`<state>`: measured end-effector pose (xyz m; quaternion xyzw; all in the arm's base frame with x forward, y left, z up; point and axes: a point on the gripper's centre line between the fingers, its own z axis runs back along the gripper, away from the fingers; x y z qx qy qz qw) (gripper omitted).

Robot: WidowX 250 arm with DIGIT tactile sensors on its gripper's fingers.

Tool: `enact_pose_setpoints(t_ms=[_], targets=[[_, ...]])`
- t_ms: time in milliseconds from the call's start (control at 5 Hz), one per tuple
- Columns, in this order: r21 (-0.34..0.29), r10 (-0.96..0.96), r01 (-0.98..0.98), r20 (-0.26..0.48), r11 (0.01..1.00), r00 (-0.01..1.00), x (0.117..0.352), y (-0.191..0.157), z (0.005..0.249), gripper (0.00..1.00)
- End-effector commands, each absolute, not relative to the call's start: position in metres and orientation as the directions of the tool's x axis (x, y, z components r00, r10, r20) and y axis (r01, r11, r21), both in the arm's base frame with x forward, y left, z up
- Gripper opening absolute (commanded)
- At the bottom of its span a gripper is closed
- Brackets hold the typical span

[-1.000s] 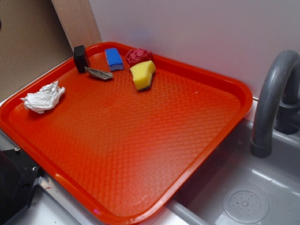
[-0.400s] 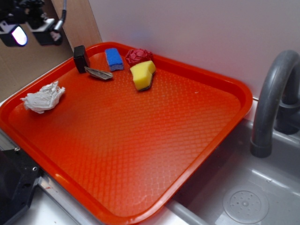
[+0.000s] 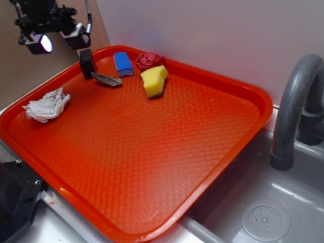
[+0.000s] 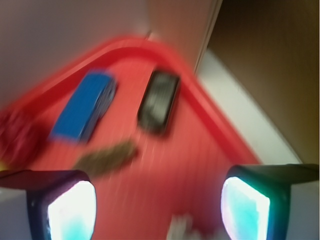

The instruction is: Grab the black box.

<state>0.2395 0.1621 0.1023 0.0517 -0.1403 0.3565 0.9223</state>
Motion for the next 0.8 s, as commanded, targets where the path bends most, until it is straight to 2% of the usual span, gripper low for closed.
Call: enact_pose_setpoints(t_ms=[0,200,400,600], targets=[[-0.009,0.659,-0.679,0.252,0.734,0.709,0.249,0.21,0.066,1.0],[-0.077,0.708,-0.712,0.227,0.698,0.669,0.254,0.205,0.057,0.6],[-0.043,0.684,-0.692,0.207,0.72,0.699,0.255,0.198,0.059,0.0],[-0.014,0.687,-0.7,0.206,0.714,0.697,0.254,0.196,0.061,0.0]])
